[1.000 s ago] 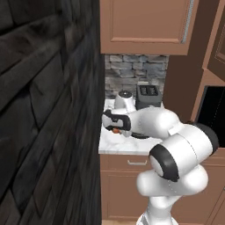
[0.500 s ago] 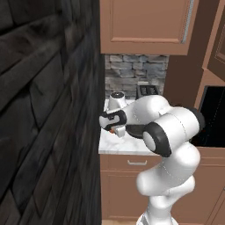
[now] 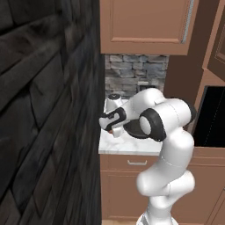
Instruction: Pick the egg and butter from the fridge and place them by the bowl for mixing.
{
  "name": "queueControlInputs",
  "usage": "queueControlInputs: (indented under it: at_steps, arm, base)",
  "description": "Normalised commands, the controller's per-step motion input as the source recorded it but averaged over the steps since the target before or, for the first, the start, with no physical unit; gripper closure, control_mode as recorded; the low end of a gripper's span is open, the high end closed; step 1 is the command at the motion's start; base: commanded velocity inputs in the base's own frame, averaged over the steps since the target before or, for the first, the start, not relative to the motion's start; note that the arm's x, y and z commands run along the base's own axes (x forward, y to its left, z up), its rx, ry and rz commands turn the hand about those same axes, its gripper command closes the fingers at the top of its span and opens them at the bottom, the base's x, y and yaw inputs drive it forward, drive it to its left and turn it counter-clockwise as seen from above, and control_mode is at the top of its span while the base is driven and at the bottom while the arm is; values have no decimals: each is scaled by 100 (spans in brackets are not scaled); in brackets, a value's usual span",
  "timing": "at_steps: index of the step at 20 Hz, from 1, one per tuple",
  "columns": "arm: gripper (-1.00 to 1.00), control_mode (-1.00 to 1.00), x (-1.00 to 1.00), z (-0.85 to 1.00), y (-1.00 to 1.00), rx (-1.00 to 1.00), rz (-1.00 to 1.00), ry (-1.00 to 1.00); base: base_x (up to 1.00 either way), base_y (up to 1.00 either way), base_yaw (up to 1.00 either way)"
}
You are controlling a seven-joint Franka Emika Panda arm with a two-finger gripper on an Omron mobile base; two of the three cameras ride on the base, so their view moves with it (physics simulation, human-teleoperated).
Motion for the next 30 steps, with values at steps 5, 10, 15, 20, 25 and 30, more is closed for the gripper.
queueControlInputs:
  at_steps: [5, 10, 15, 20, 25, 30]
  arm:
    - [100, -100, 28, -28, 0, 0, -9, 0]
    - [100, -100, 32, -25, 0, 0, -8, 0]
    - [100, -100, 37, -22, 0, 0, -8, 0]
    - [100, -100, 24, -27, 0, 0, -7, 0]
    - [-100, -100, 2, -32, -9, 0, -6, 0]
    - [-100, -100, -1, -5, -13, 0, -6, 0]
  base:
    - [0, 0, 0]
    - [0, 0, 0]
    - [0, 0, 0]
    - [0, 0, 0]
    - [0, 0, 0]
    - [0, 0, 0]
